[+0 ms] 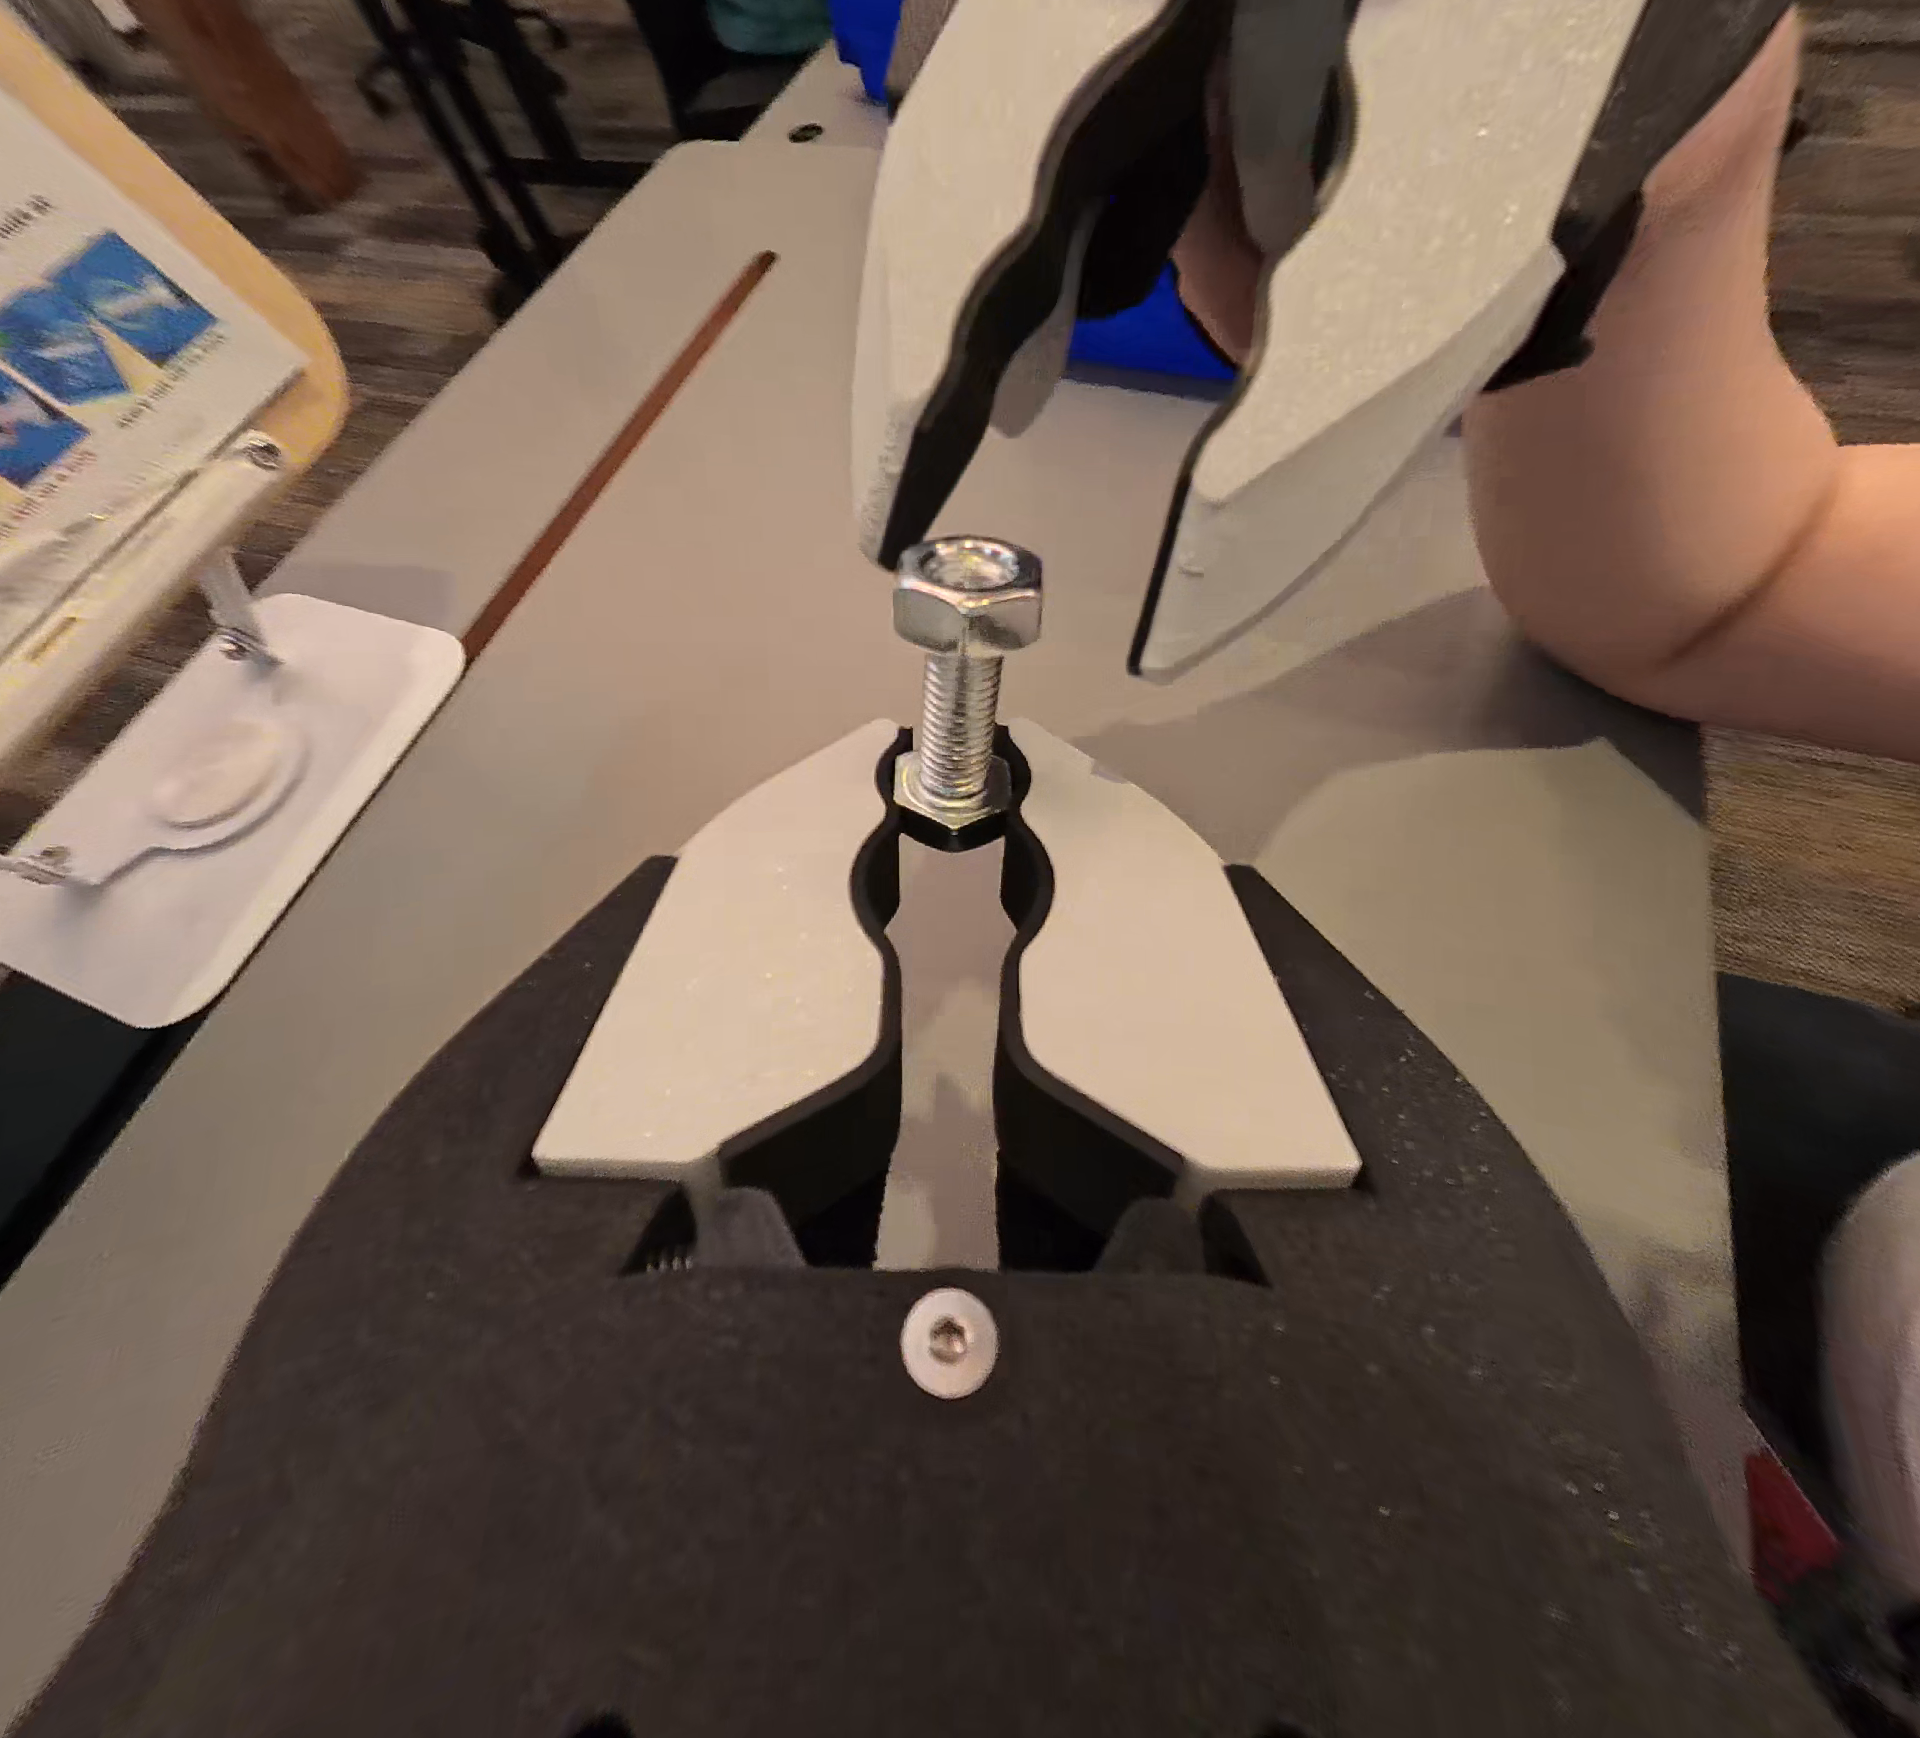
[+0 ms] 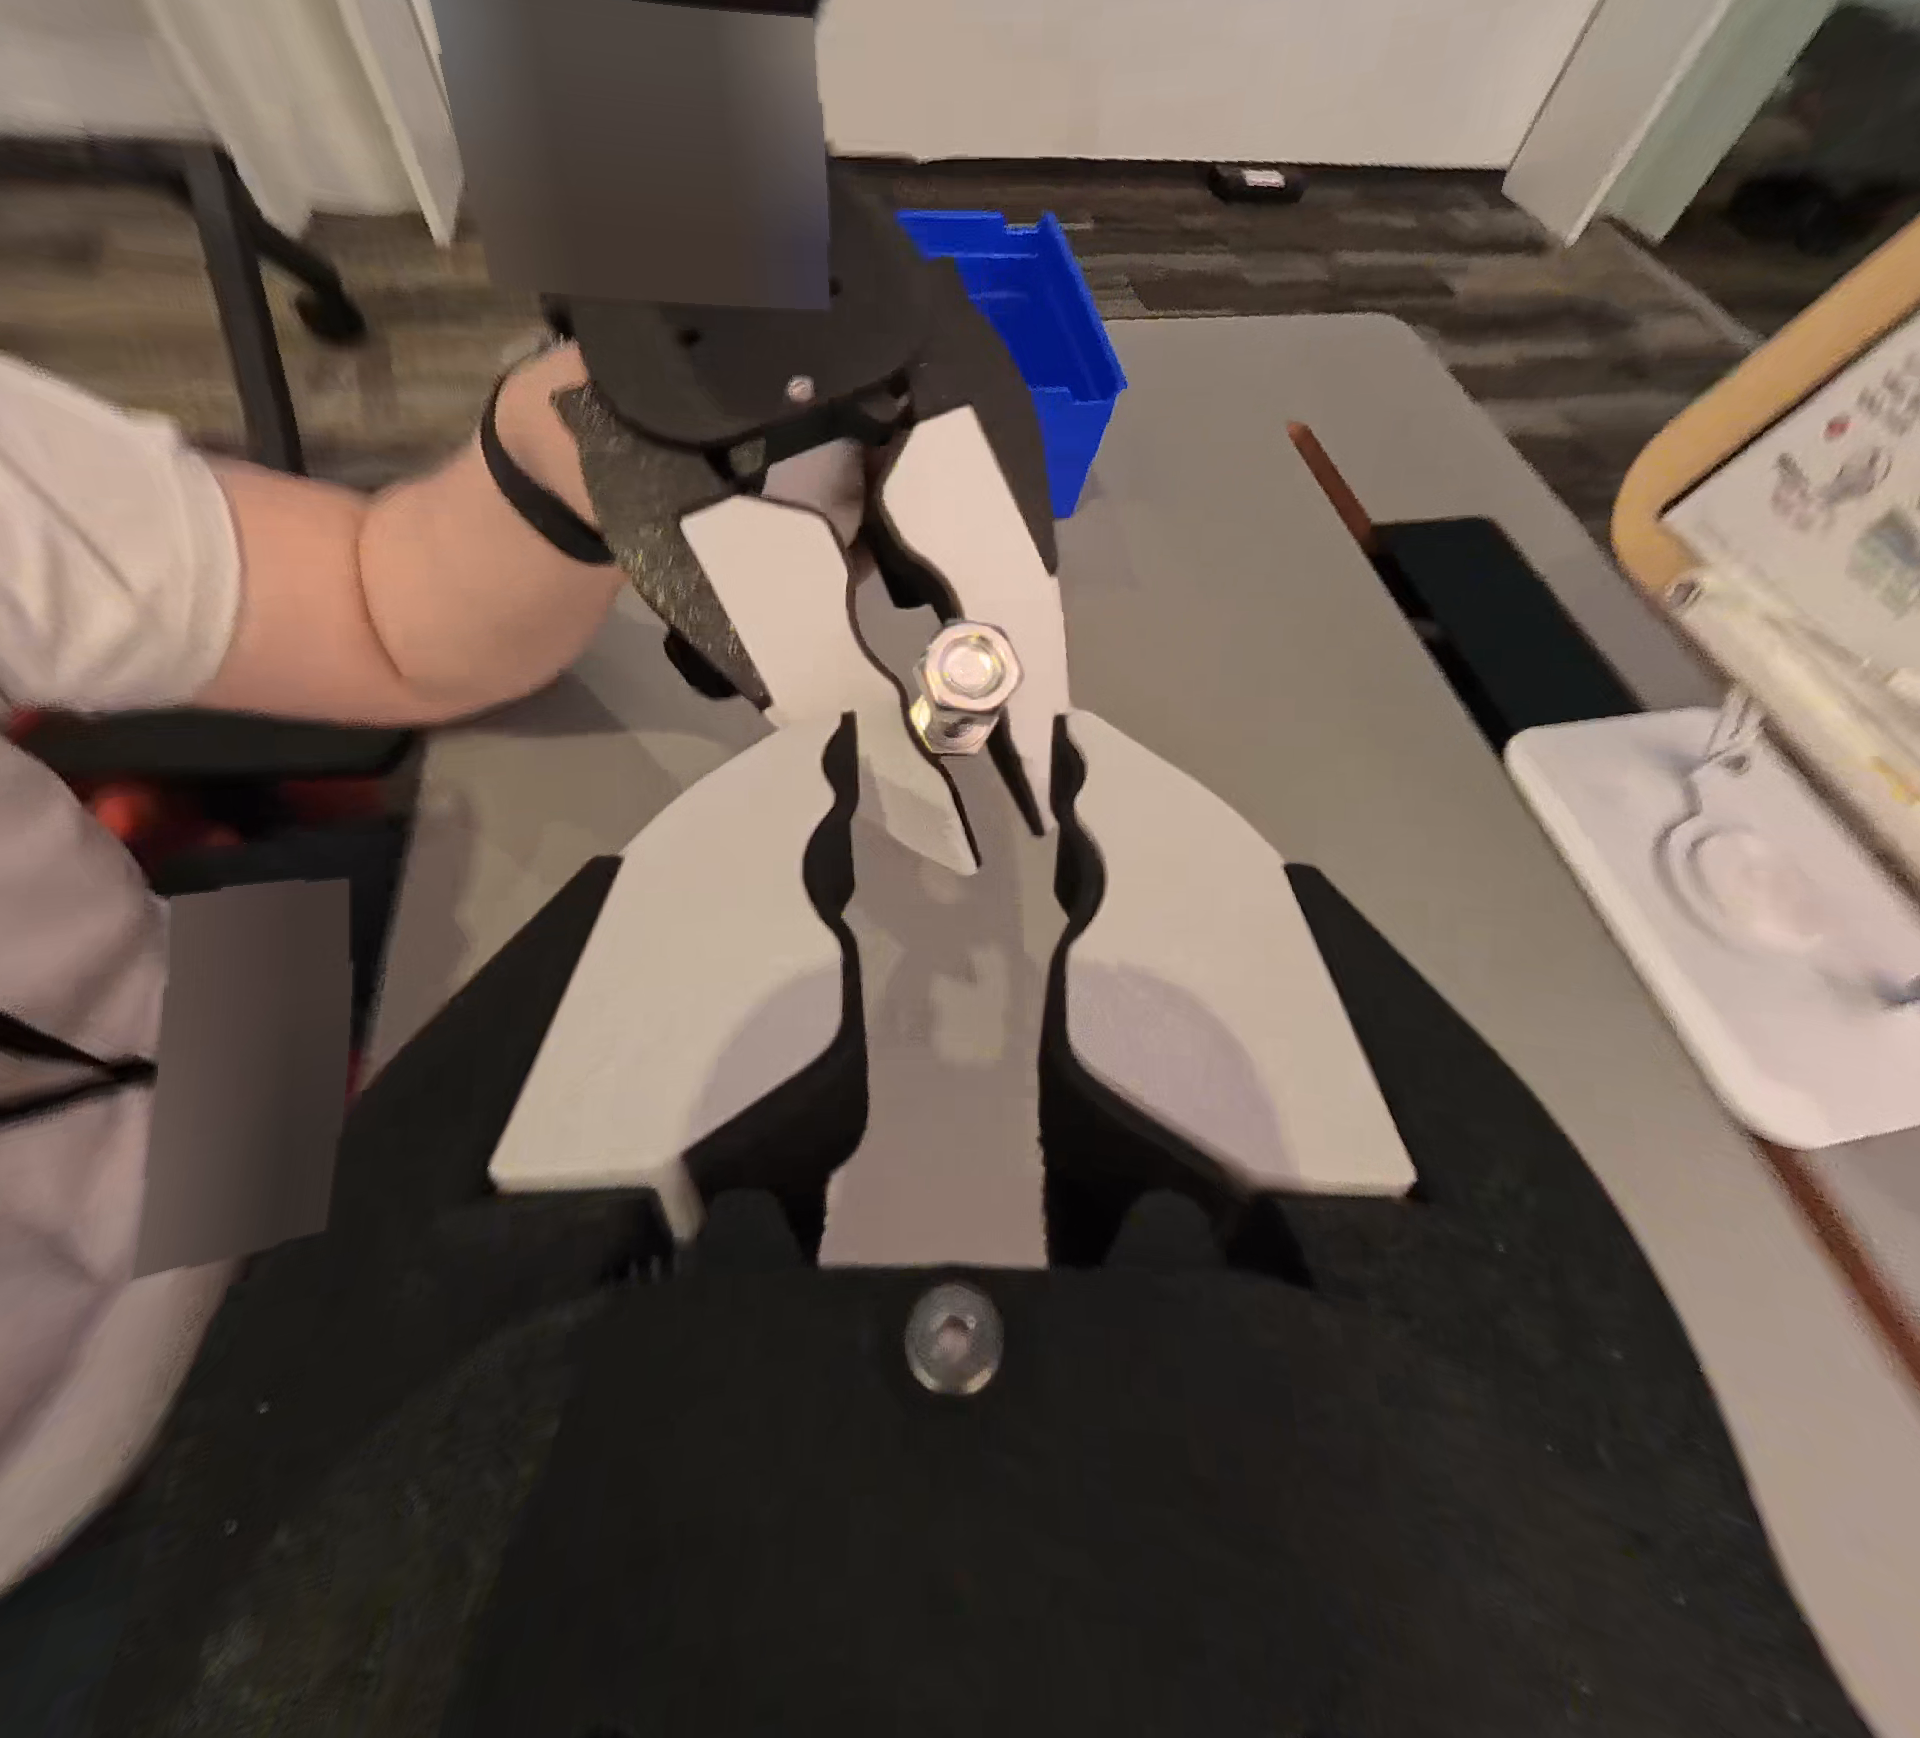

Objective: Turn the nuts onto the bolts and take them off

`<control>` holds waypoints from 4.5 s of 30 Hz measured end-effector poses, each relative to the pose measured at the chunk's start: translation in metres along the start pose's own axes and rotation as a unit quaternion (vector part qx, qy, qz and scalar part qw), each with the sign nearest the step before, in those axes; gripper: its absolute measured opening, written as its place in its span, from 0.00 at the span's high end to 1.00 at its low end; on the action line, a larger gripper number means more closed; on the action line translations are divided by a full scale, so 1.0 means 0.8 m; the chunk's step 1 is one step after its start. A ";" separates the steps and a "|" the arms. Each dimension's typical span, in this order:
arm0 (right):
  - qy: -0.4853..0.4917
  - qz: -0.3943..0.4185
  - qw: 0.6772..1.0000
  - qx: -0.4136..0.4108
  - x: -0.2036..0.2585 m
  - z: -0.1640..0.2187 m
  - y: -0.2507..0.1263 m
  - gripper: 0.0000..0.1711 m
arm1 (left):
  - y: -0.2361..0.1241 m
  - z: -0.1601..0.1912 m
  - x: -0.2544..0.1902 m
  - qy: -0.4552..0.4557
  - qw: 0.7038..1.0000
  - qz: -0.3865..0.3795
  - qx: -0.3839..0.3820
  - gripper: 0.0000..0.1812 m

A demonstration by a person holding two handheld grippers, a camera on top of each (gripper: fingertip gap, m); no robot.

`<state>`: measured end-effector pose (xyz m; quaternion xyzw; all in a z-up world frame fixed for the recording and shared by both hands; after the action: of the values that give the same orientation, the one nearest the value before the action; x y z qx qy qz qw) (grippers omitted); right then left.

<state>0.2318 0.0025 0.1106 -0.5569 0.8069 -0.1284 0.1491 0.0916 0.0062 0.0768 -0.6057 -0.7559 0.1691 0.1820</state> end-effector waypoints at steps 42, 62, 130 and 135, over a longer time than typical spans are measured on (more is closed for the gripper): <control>0.063 -0.057 0.996 -0.033 -0.021 0.008 0.004 0.80 | 0.010 0.022 0.008 -0.050 0.995 0.046 0.078 0.92; -0.167 -0.112 0.978 0.062 -0.010 0.050 0.044 0.90 | 0.026 0.047 0.006 -0.042 0.979 0.102 0.171 0.92; -0.003 -0.040 0.999 0.019 -0.018 0.020 0.031 0.81 | 0.006 0.024 0.007 -0.022 0.993 0.019 0.116 0.92; -0.007 -0.044 0.998 0.040 -0.022 0.026 0.028 0.81 | 0.004 0.023 0.007 -0.024 0.993 0.017 0.111 0.92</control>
<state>0.2261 0.0260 0.0848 -0.5865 0.7746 -0.1631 0.1715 0.0842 0.0119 0.0598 -0.5907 -0.7259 0.2694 0.2272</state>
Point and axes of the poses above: each gripper's, where its closed fingertips meet, y out along the fingers, z out of its underside, x = y × z across the jaws, the point moved 9 cm from there along -y, back along the fingers, and after that the axes turned 7 degrees about z, right-handed, at the moved point
